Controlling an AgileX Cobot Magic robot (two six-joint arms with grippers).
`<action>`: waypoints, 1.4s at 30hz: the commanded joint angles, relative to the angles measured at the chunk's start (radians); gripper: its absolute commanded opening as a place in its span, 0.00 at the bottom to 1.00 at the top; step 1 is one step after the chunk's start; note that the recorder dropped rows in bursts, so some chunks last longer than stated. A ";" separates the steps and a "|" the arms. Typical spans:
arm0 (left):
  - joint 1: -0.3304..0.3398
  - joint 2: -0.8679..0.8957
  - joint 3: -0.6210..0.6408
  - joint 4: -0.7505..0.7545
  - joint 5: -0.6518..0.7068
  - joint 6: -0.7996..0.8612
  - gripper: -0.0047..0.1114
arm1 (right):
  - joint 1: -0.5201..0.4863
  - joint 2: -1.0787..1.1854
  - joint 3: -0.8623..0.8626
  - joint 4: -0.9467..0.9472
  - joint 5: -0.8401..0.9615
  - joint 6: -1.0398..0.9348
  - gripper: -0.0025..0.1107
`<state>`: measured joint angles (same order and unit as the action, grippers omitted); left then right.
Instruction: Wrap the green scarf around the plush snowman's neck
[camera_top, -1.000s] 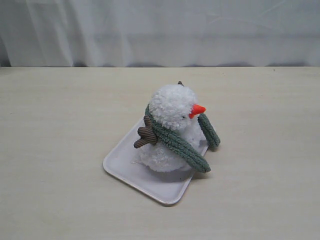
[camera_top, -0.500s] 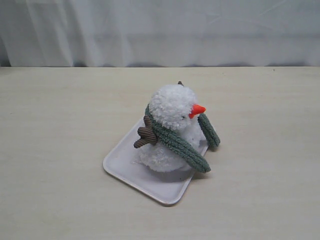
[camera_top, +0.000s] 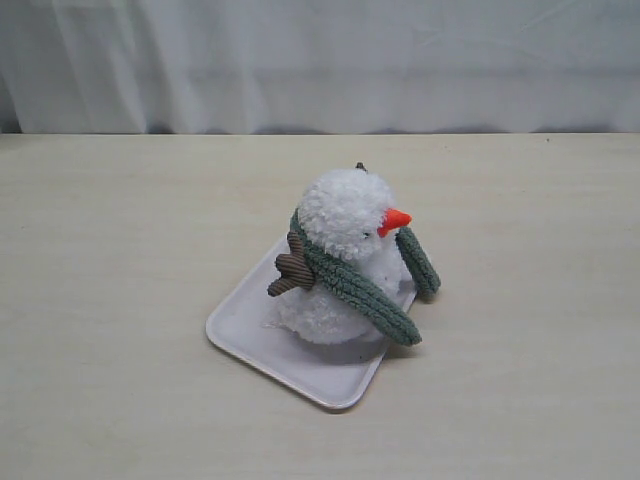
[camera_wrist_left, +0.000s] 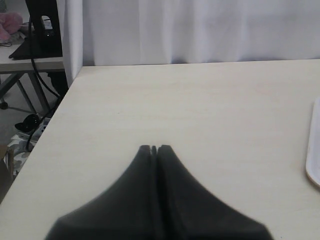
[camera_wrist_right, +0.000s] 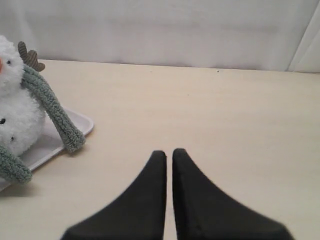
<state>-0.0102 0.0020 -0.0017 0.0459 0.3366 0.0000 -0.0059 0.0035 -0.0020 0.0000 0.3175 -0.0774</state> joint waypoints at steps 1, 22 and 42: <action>-0.001 -0.002 0.002 -0.003 -0.013 0.000 0.04 | -0.005 -0.003 0.002 -0.019 0.012 0.085 0.06; -0.001 -0.002 0.002 -0.003 -0.015 0.000 0.04 | -0.005 -0.003 0.002 -0.016 0.032 0.009 0.06; -0.078 -0.002 0.002 -0.003 -0.012 0.000 0.04 | -0.005 -0.003 0.002 -0.016 0.032 0.009 0.06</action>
<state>-0.0815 0.0020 -0.0017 0.0459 0.3366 0.0000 -0.0059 0.0035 -0.0020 -0.0091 0.3503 -0.0612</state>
